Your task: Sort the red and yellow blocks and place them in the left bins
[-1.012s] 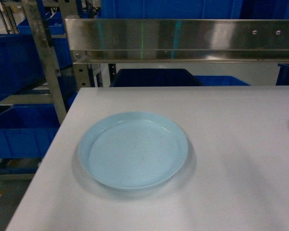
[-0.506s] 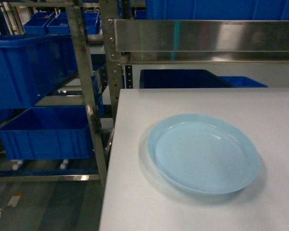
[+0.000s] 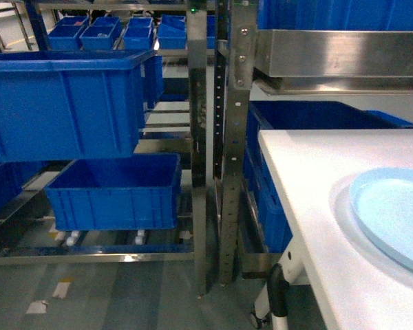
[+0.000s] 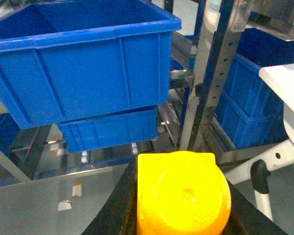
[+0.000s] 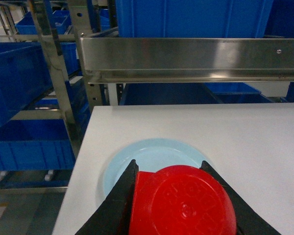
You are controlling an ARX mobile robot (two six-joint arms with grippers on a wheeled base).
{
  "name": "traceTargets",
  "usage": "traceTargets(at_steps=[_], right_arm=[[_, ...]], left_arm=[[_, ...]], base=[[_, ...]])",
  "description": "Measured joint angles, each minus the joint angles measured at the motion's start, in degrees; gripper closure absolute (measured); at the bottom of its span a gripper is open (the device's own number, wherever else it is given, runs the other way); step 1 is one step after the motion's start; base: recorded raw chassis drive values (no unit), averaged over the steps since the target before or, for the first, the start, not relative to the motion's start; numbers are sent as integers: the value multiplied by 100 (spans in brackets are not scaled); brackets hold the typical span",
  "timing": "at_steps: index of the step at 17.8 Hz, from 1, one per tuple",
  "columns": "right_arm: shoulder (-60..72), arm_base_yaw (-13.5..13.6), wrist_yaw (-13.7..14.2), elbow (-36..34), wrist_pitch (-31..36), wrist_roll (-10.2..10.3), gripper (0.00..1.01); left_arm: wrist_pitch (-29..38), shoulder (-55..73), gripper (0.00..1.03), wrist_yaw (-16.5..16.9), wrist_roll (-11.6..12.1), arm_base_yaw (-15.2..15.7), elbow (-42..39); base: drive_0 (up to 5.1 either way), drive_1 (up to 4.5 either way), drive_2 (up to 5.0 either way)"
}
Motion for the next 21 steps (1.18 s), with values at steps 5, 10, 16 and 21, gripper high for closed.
traceTargets(at_steps=[5,10,16,21], right_arm=[[-2,0,-2,0,4,0,73],[0,0,-2,0,-2,0,73],[0,2,-2,0,4,0,73],[0,24,2,0,-2,0,73]], left_arm=[[7,4,77,-7,0,7,0],[-9,7,77,-4,0,2,0],[9,0,77,-2,0,0,0],[4,2,77,-2,0,0,0]], base=[[-511,234,234],[-511,234,234],[-511,234,234],[-507,238,238]])
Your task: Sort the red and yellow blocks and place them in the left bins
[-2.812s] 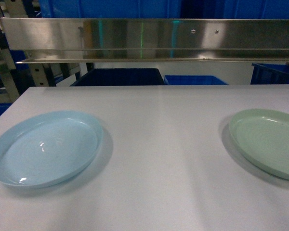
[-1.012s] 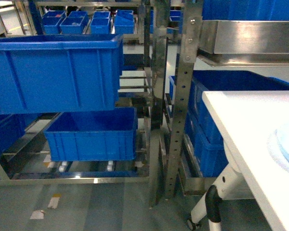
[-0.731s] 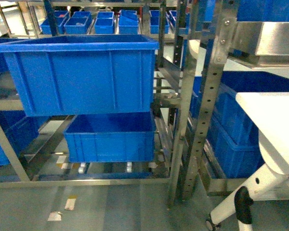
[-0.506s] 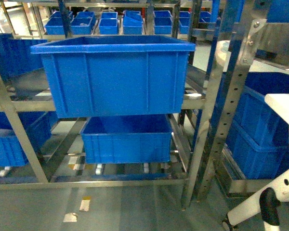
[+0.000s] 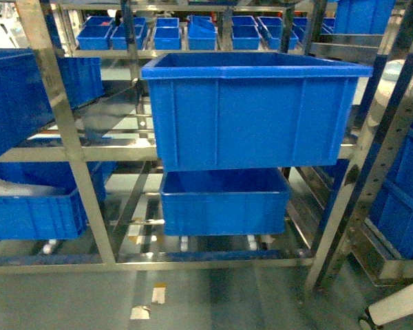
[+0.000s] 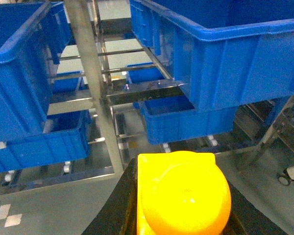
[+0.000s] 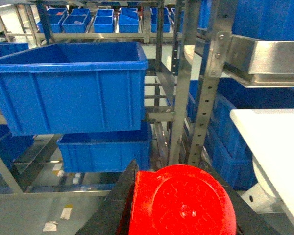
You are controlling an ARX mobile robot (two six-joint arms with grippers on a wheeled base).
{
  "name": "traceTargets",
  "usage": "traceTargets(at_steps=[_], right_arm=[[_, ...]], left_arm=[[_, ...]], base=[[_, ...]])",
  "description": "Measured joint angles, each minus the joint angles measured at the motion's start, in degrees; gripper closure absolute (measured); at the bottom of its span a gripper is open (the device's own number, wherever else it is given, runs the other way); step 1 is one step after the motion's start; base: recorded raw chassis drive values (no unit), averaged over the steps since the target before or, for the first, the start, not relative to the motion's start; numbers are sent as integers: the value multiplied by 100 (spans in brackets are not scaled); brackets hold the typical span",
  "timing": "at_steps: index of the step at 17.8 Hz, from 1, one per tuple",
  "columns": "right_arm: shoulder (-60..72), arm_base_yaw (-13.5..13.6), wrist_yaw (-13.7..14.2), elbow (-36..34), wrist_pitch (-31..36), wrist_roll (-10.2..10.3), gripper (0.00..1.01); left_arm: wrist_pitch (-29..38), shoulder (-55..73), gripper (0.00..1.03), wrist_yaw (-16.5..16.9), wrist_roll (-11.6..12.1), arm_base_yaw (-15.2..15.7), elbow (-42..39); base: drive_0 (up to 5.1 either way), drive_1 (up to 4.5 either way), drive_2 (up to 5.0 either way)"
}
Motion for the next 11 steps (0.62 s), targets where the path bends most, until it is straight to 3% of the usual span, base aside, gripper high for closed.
traceTargets(at_steps=[11], right_arm=[[0,0,-4,0,2,0,73]], left_arm=[[-7,0,77,0,0,0,0]], base=[[-501,245,245]])
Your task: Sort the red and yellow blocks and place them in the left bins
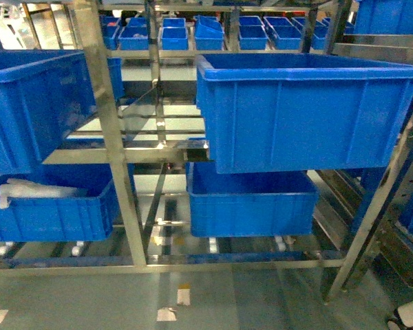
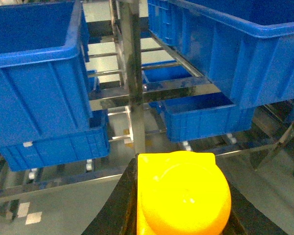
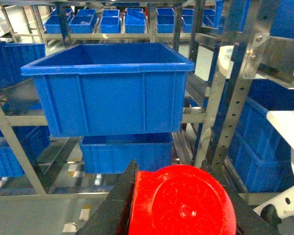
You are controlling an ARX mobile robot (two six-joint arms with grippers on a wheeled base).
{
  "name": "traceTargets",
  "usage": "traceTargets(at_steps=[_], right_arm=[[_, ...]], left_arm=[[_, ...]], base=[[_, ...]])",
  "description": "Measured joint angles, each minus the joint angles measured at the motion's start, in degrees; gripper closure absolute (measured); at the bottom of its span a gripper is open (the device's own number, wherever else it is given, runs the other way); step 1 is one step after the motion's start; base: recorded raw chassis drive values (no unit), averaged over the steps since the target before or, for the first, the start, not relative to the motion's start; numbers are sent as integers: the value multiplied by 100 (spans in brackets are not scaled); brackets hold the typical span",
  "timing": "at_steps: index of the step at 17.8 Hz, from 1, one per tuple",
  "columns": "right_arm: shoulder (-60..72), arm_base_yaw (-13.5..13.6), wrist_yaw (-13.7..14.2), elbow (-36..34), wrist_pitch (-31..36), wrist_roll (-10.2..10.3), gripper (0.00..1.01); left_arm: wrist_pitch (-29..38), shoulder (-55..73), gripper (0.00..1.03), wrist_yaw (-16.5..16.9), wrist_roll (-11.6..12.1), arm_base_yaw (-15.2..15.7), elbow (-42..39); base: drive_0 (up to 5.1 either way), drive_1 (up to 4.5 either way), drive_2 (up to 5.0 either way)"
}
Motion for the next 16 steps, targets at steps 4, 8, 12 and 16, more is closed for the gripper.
traceTargets(at_steps=[4,8,12,16], right_arm=[[0,0,0,0,-13,0,73],[-2,2,-33,2,11,-2,73],[-20,0,-2,0,-11,-2,73],[-15,0,-4,0,7,-2,73]], left_arm=[[9,0,77,0,0,0,0],[-20,2,77,-66,-9,48,-2],[7,-20,77,0,-17,0,-4],[-11,0,77,0,-17,0,-4]], base=[[-501,245,245],[-501,245,245],[-501,245,245],[-501,245,245]])
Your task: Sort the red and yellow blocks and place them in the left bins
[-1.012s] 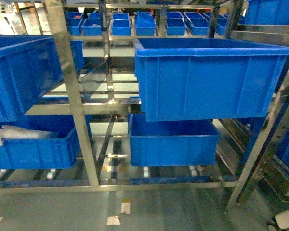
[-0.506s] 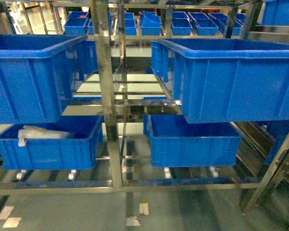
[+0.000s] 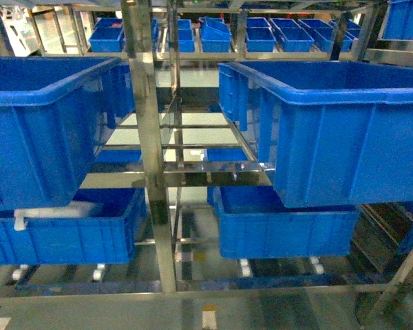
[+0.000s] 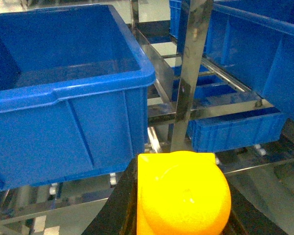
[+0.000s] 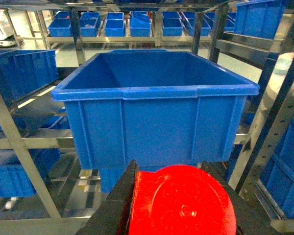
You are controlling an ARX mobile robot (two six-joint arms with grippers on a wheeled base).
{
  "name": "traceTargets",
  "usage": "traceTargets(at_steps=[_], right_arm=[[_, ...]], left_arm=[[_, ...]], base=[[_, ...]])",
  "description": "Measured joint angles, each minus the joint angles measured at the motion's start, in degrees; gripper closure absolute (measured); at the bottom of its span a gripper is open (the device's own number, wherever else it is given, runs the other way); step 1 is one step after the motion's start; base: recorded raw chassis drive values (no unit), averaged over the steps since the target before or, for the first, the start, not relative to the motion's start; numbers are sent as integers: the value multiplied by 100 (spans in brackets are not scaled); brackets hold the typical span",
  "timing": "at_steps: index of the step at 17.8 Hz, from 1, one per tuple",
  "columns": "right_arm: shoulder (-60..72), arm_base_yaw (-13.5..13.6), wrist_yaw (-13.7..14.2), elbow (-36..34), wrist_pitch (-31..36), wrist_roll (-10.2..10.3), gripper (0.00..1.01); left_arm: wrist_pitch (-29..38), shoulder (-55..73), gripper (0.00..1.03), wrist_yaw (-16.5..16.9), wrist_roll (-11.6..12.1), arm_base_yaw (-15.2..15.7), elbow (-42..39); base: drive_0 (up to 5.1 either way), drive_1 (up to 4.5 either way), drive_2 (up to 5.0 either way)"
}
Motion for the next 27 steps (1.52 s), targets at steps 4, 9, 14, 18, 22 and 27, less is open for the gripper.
traceTargets(at_steps=[4,9,14,18,22,27], right_arm=[[15,0,9,0,-26,0,73],[57,2,4,-4,-48,0,73],[39,2,4,-4,-9,0,73],[20,2,2,-4,-7,0,73],[15,0,4,-4,-7,0,73],[15,0,4,-4,-7,0,73]], left_arm=[[15,9,77,2,0,0,0],[-22,48,77,-13,-2,11,-7],[7,26,77,-13,-2,11,0],[13,24,77,-13,-2,11,0],[13,11,77,-13,-2,11,0],[13,11,77,-13,-2,11,0]], base=[[-501,245,245],[-501,245,245],[-501,245,245],[-501,245,245],[-501,245,245],[-300,147,147]])
